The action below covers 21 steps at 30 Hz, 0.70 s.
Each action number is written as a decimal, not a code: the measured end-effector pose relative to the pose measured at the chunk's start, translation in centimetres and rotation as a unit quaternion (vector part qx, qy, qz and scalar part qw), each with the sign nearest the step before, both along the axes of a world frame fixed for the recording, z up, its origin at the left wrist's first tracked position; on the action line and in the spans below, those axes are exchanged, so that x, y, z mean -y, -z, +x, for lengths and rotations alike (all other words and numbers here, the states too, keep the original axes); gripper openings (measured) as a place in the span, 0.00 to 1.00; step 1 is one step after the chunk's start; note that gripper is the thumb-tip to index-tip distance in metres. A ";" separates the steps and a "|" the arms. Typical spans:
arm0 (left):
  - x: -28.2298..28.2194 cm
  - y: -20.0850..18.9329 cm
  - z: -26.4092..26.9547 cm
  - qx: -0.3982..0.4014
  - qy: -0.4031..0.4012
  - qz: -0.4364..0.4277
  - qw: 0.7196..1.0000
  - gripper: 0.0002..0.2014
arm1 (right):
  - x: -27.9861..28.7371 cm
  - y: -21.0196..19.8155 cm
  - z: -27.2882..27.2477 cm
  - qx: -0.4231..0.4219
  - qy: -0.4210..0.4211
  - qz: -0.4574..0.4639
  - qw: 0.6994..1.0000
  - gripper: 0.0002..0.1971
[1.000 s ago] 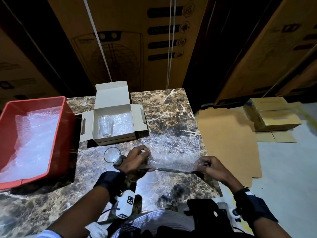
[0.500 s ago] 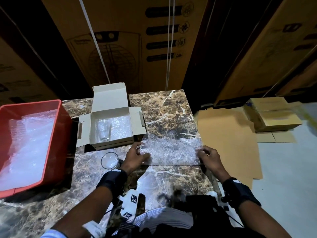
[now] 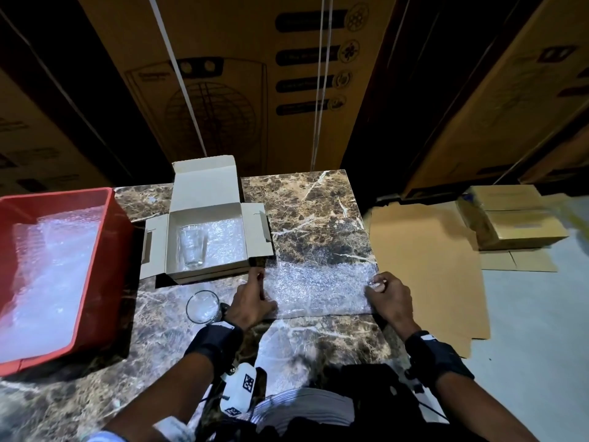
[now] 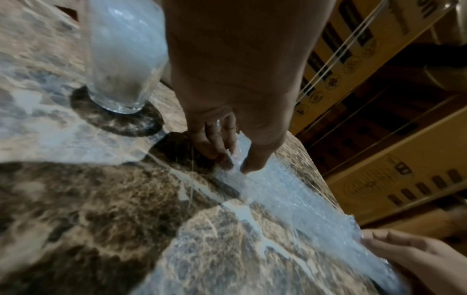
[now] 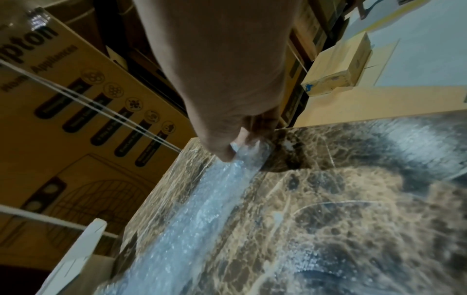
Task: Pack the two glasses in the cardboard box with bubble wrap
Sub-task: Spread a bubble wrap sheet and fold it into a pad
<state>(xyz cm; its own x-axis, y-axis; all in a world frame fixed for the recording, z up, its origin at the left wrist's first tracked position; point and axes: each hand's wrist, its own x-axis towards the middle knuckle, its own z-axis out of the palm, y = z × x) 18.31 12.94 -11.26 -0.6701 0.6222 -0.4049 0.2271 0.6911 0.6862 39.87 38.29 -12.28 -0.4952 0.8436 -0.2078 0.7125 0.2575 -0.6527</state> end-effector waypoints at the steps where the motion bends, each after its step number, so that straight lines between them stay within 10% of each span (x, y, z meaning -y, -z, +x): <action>1: 0.0 0.0 0.0 -0.021 0.012 -0.012 1.000 0.40 | 0.1 -0.2 -0.1 0.023 -0.004 0.025 0.999 0.09; 4: -0.4 -0.6 0.4 -0.096 0.040 -0.037 0.994 0.45 | 0.6 -0.5 -0.4 0.093 -0.033 0.112 0.989 0.20; 12: -3.8 -2.0 2.1 -0.280 0.200 0.023 0.939 0.15 | 4.2 0.5 -3.7 0.060 -0.233 0.164 0.957 0.16; 21: -4.2 2.5 4.2 -0.245 0.336 -0.092 0.905 0.38 | 7.5 3.4 -4.1 0.120 -0.341 0.218 0.906 0.30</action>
